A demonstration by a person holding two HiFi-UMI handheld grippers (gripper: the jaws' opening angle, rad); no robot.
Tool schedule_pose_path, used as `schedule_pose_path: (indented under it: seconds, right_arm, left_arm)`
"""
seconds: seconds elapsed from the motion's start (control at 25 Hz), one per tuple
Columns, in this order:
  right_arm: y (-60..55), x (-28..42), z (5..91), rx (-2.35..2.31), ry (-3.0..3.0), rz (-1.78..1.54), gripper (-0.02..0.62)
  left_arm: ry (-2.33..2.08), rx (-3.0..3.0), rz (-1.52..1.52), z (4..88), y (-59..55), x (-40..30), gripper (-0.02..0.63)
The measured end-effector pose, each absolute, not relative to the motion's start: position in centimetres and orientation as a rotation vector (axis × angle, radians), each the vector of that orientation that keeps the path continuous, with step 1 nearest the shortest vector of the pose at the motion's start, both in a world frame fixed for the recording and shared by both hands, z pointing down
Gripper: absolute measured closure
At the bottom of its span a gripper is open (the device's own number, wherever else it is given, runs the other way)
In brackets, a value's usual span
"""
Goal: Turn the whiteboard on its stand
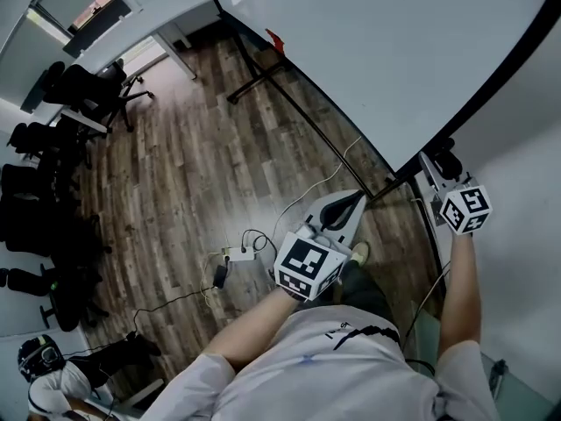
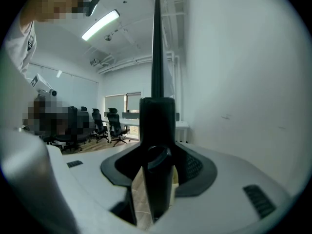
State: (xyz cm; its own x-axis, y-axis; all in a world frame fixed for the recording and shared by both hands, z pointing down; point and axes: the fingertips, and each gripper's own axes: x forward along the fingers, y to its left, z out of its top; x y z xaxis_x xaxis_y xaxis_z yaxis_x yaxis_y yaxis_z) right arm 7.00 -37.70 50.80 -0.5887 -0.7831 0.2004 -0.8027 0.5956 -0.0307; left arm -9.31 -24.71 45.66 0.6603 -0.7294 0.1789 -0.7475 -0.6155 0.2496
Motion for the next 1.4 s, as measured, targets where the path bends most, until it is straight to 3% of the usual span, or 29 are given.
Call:
schedule_pose_path:
  seconds: [0.8, 1.4]
  right_arm:
    - [-28.2, 15.3, 50.9, 1.36, -2.637, 0.186, 0.397]
    - [-21.4, 20.8, 50.9, 1.385, -2.609, 0.192, 0.397]
  left_arm:
    - [-1.139, 2.577, 0.127, 45.8, -15.0, 5.5, 0.594]
    - [-1.076, 2.632, 0.125, 45.0, -9.1, 10.7, 0.594]
